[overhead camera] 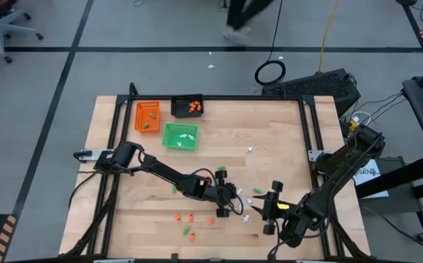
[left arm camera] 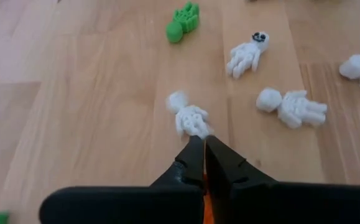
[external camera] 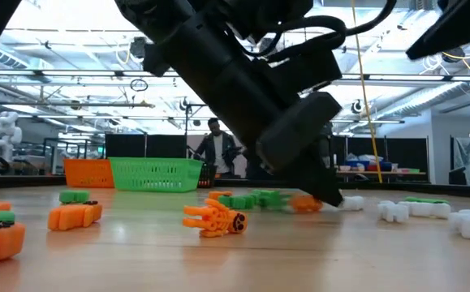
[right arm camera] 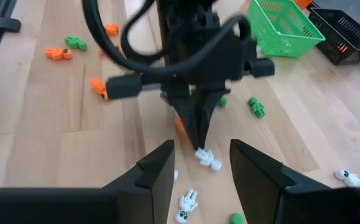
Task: Sort Halloween decoration
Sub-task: Put the white skeleton toy into the green bin
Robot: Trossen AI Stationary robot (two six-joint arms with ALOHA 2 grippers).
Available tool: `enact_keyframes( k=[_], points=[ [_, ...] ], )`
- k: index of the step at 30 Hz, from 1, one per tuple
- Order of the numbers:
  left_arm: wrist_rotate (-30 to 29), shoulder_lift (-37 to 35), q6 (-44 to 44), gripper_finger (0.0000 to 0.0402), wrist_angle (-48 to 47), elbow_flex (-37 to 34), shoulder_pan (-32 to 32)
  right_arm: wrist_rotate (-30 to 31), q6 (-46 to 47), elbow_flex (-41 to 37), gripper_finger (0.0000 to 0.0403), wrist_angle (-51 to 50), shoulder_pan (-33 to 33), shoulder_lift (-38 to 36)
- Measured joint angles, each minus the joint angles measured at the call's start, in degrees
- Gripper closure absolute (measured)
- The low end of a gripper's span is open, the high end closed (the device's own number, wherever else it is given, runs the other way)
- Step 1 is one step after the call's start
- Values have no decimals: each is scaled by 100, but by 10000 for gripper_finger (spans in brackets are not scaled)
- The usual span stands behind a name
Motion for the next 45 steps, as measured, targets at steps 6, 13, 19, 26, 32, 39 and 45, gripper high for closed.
enact_keyframes(
  k=[6,13,19,26,32,39,45],
  points=[
    [-4,-140,2,401,-157,0,-54,1,48,-442,264,661,0,0],
    [-29,-227,171,401,-148,4,-113,3,46,-474,264,788,0,0],
    [-221,-449,466,401,-320,7,-181,16,-2,-474,264,826,0,0],
    [-607,-820,882,401,-1113,9,-354,129,-90,-474,264,876,-4,0],
    [-988,-1207,1763,401,-2122,11,-697,158,-105,-474,264,892,-9,0],
    [-1534,-1630,1794,401,-3012,15,-1175,165,-98,-474,264,900,-9,0],
    [-1623,-1800,1802,401,-3713,17,-1553,165,-95,-474,264,969,-9,0]
  ],
)
